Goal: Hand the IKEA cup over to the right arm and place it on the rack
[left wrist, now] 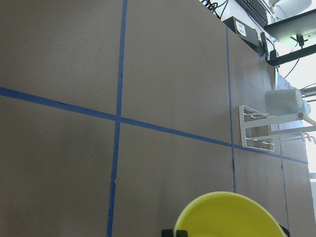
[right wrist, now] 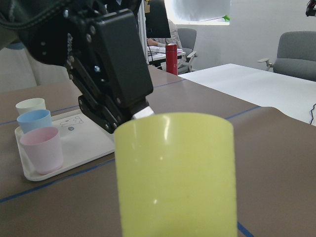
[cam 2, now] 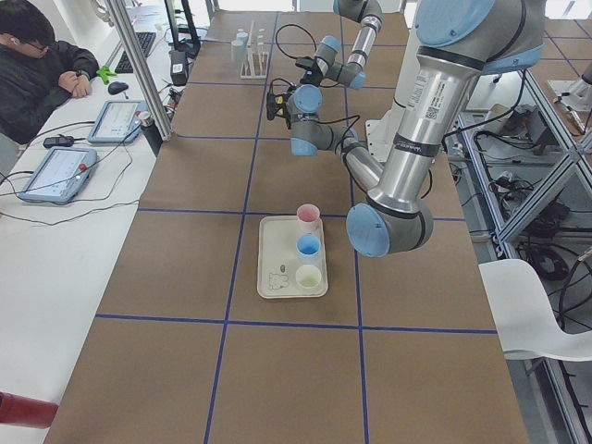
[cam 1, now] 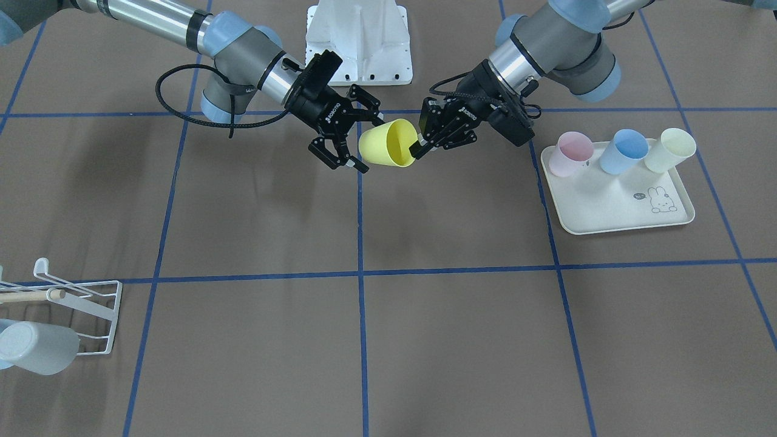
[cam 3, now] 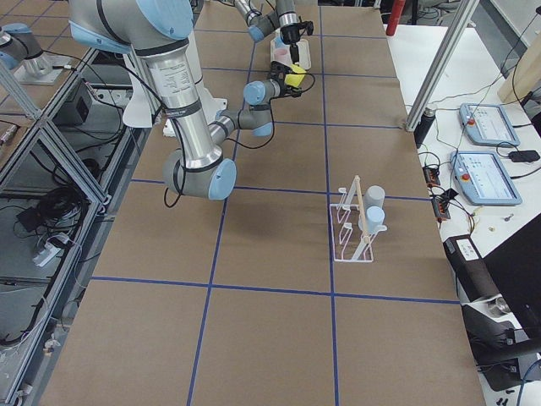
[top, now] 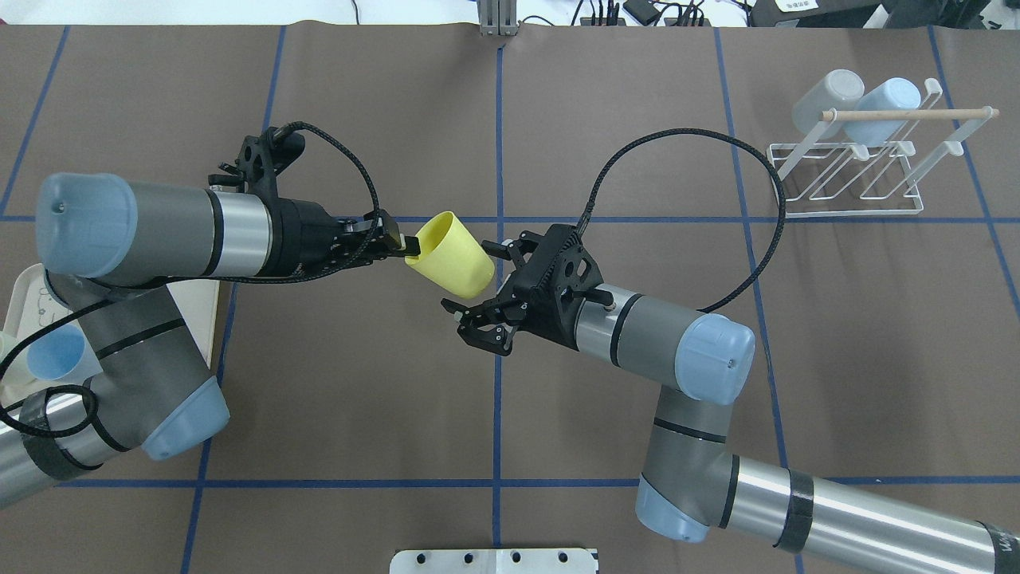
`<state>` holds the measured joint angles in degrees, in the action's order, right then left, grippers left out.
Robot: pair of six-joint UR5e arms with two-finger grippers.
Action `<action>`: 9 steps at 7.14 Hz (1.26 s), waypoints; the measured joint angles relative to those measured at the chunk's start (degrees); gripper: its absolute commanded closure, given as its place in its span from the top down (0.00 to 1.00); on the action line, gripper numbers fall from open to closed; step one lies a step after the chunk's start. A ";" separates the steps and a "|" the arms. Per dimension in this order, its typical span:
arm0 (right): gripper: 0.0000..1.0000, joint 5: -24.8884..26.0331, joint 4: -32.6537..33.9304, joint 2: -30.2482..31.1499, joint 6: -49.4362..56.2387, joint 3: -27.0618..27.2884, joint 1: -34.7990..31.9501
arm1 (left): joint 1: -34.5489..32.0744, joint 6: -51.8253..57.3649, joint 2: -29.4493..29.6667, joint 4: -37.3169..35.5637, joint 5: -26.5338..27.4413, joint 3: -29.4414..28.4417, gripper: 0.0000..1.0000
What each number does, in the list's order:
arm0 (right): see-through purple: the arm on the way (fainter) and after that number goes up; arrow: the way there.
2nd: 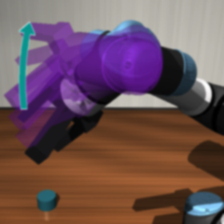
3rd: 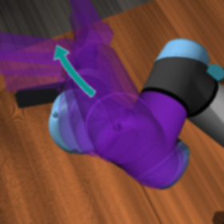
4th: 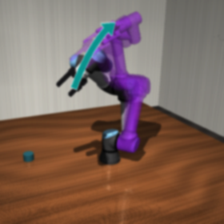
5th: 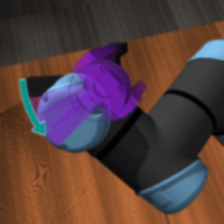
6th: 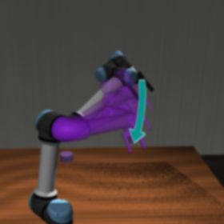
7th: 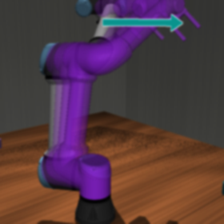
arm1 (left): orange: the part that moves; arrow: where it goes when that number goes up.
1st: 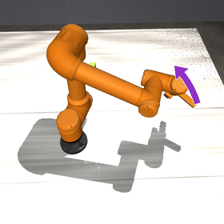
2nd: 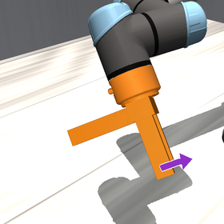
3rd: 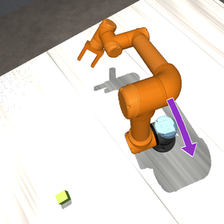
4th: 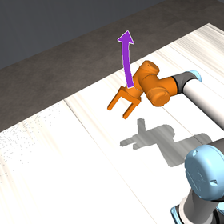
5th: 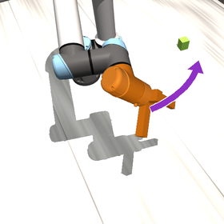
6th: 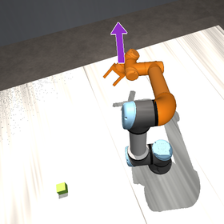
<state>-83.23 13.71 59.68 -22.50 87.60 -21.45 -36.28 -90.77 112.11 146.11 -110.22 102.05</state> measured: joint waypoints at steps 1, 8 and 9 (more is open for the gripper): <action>0.94 0.00 0.00 0.00 0.00 0.10 0.00 | 0.10 0.02 -0.36 0.44 0.00 -0.17 0.00; 0.70 -0.01 0.00 0.00 0.01 0.25 0.00 | 0.70 -0.02 -0.05 0.59 0.01 -0.27 0.00; 0.50 -0.01 0.00 -0.02 -0.05 0.30 0.01 | 0.73 -0.02 -0.09 0.60 0.02 -0.27 0.00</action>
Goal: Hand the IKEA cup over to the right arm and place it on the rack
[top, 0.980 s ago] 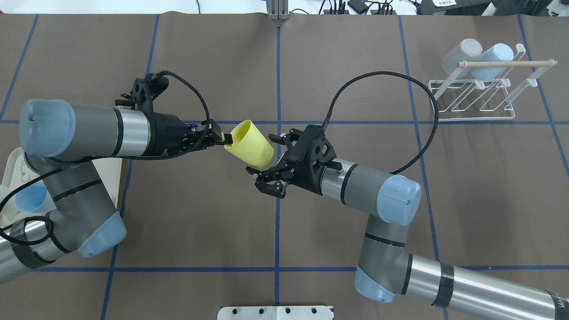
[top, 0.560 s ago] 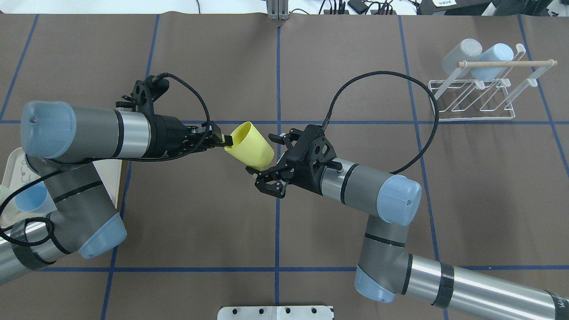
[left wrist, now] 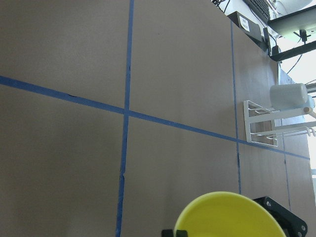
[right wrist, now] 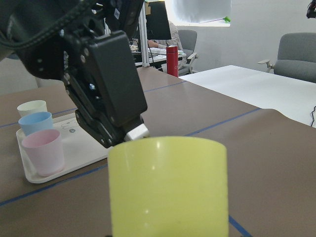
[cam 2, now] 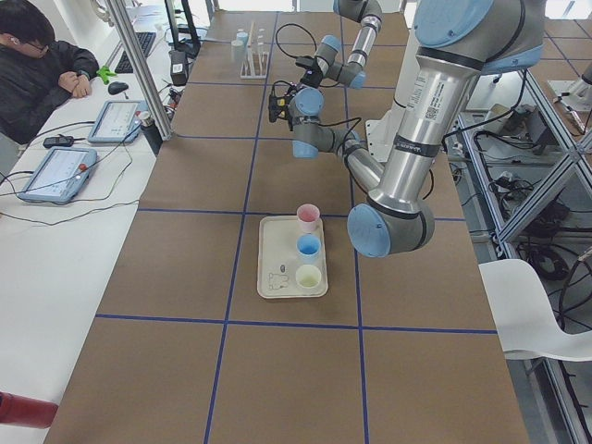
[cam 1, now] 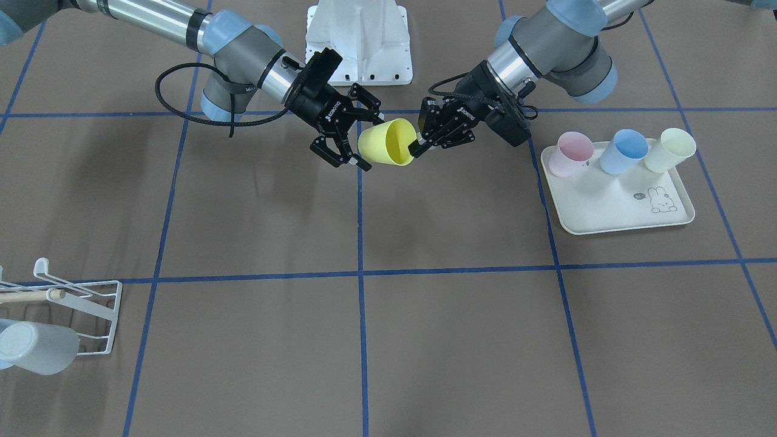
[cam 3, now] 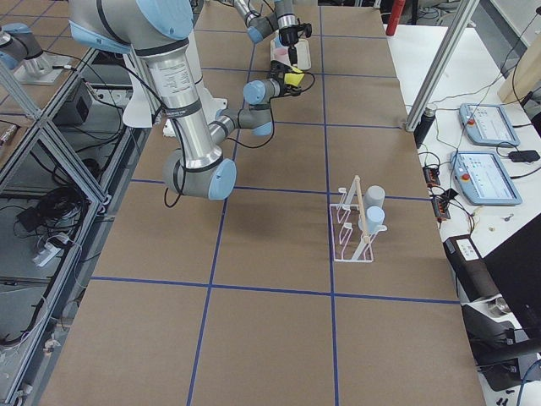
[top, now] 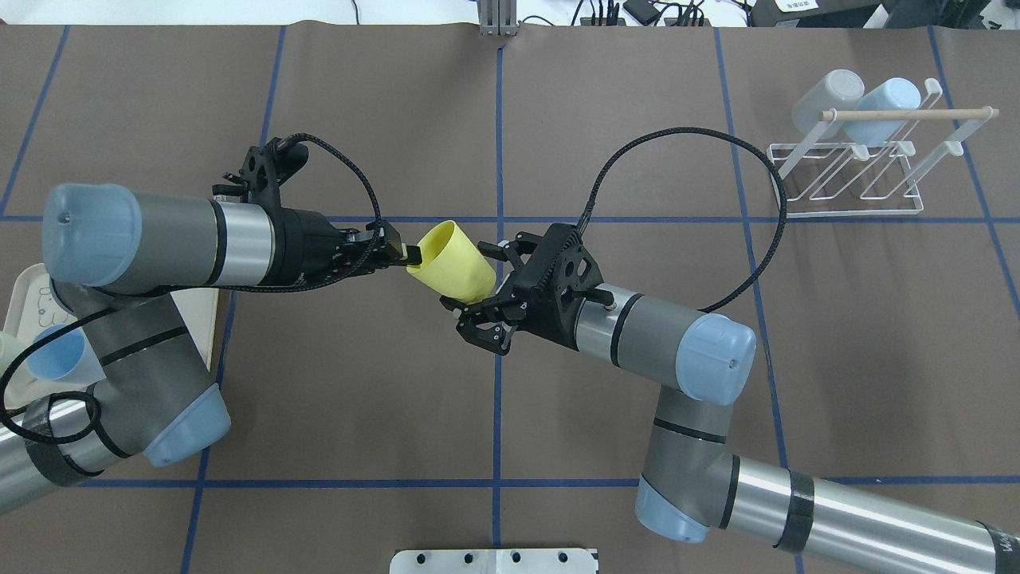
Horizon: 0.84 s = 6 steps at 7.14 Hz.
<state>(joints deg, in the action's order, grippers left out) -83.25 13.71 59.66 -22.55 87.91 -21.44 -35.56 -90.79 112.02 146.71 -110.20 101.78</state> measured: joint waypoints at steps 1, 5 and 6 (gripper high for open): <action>0.28 0.01 0.01 -0.01 -0.02 0.03 0.00 | 0.03 0.00 -0.07 0.04 -0.02 0.00 0.10; 0.05 0.01 0.02 0.46 0.39 0.41 -0.10 | -0.39 0.74 -0.06 -0.05 0.13 0.86 1.00; 0.00 0.03 0.06 1.18 0.57 0.51 -0.25 | -1.23 3.03 -0.63 -0.51 -0.16 1.69 1.00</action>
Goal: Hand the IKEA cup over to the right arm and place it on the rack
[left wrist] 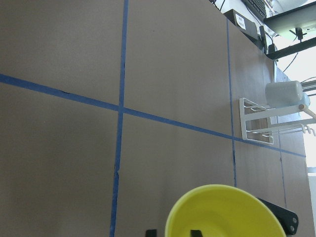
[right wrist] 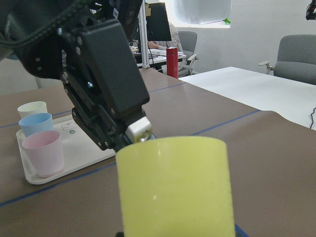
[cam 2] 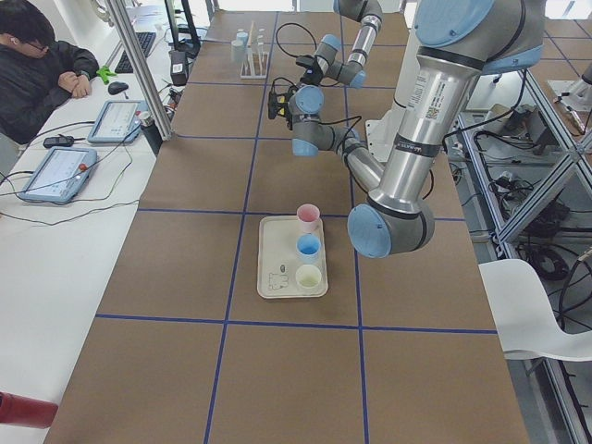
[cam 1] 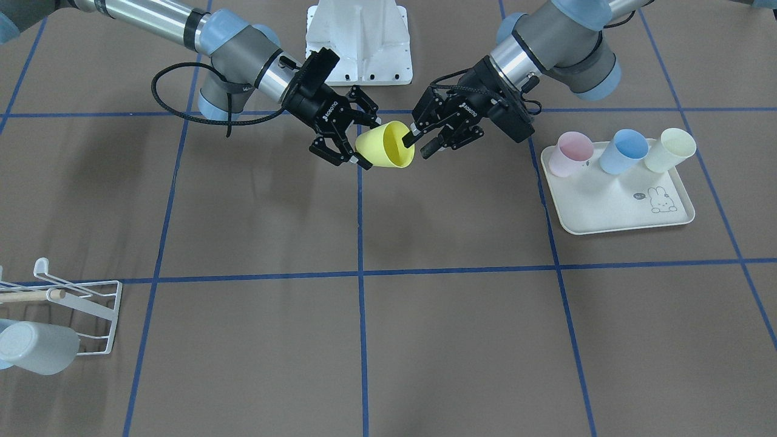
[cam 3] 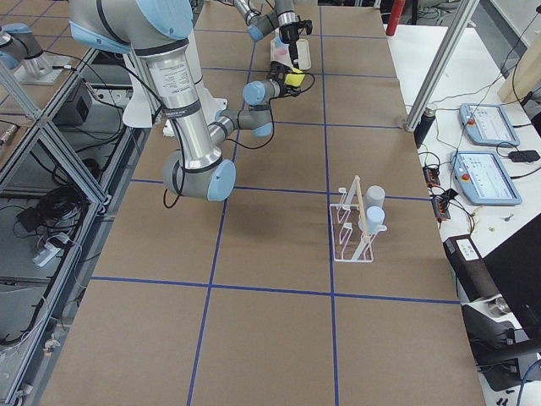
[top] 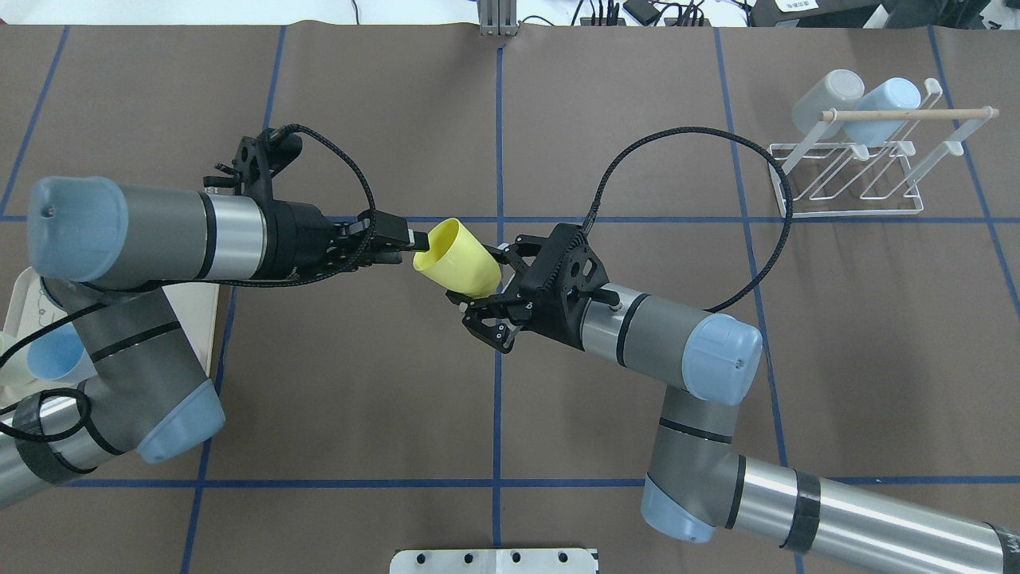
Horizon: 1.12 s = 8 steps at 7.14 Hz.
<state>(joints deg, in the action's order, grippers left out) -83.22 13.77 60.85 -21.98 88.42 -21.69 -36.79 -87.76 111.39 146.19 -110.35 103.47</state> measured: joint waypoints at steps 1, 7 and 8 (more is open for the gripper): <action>0.00 0.24 0.06 1.19 0.18 0.25 -0.21 | -1.59 3.35 -1.64 -0.69 -0.99 1.05 1.00; 0.00 0.03 20.27 11.83 0.89 9.78 -6.22 | -22.44 36.86 -18.21 -1.26 -17.12 2.53 1.00; 0.00 -0.05 32.01 12.08 1.50 15.39 -7.47 | -24.15 39.10 -19.43 -1.26 -18.29 2.52 1.00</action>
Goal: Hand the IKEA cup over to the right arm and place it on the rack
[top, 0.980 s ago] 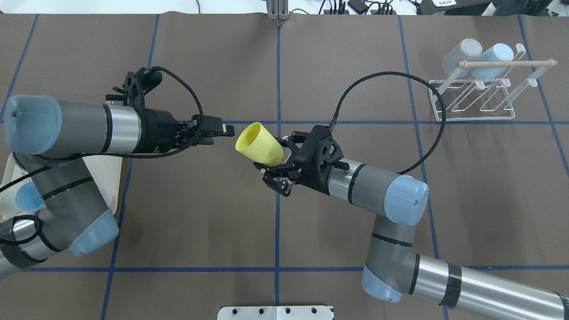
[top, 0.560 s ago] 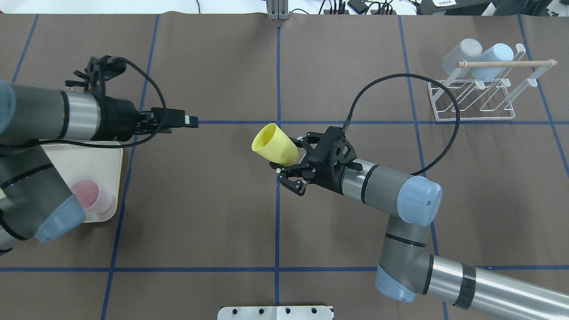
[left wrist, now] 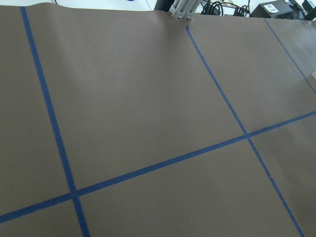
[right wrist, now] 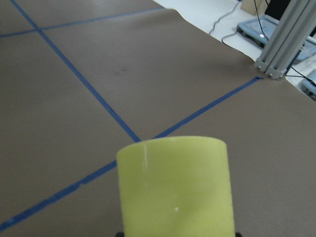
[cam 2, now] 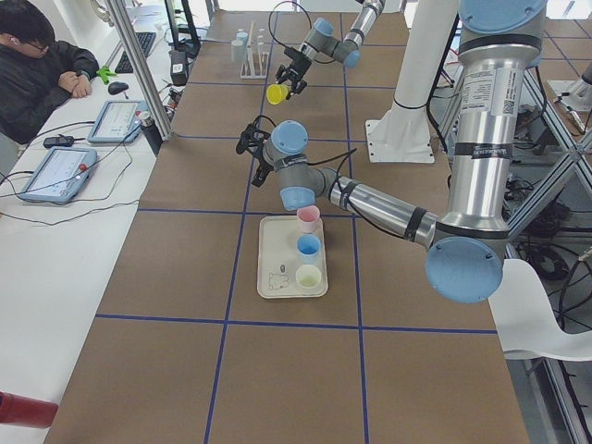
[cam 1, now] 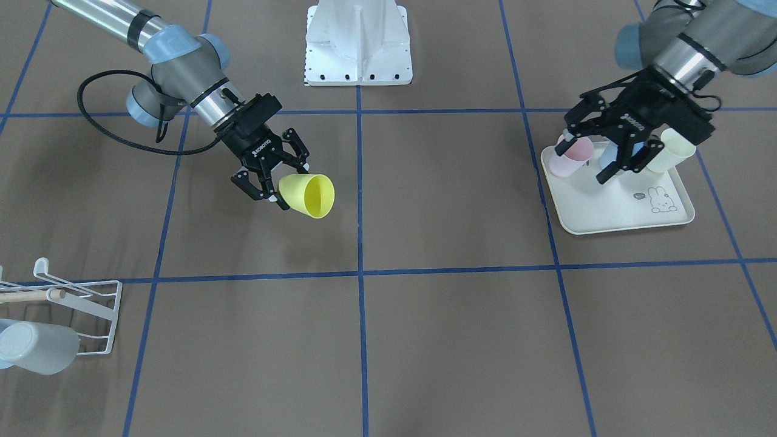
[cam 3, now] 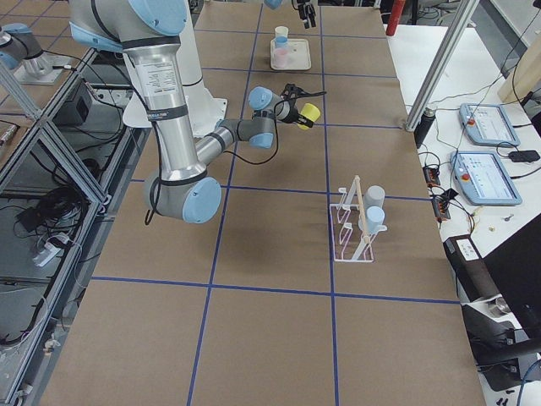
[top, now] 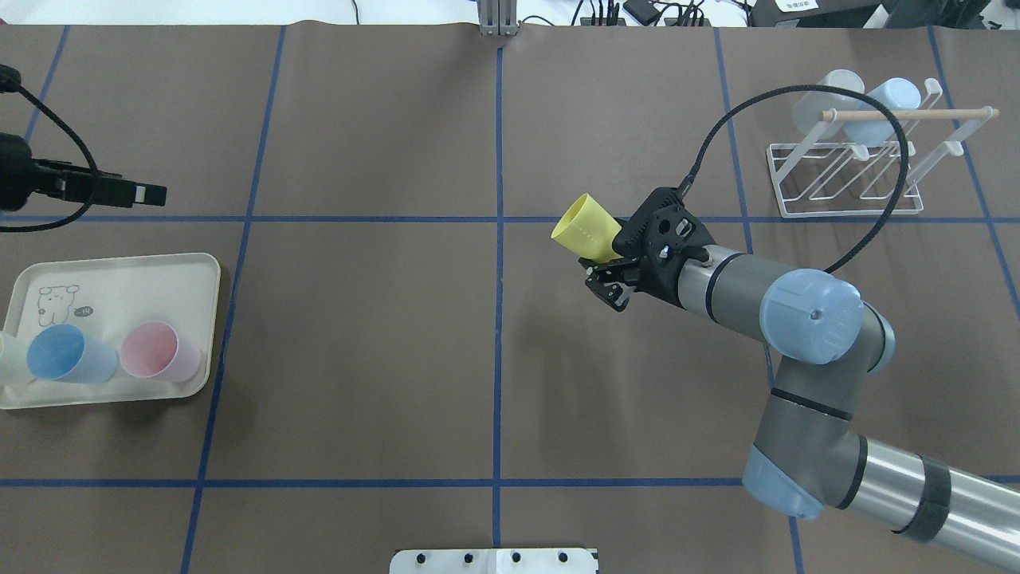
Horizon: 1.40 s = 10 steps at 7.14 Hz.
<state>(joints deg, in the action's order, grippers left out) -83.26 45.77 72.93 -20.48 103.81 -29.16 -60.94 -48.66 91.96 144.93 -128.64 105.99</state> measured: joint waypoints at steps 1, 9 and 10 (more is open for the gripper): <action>0.00 -0.02 12.15 -0.07 2.28 5.38 -1.65 | -1.68 2.09 -1.06 -0.03 -0.47 -0.21 1.00; 0.00 -2.22 58.71 -0.80 71.63 10.78 -34.45 | -10.16 18.68 -6.29 -3.51 -1.56 -0.81 1.00; 0.00 -1.89 56.43 -1.63 81.83 6.34 -37.55 | -10.16 18.67 -6.35 -3.46 -1.60 -0.79 1.00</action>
<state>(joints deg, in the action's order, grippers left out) -85.15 102.21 71.30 61.34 110.16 -66.71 -71.10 -29.99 85.61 141.47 -130.24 105.20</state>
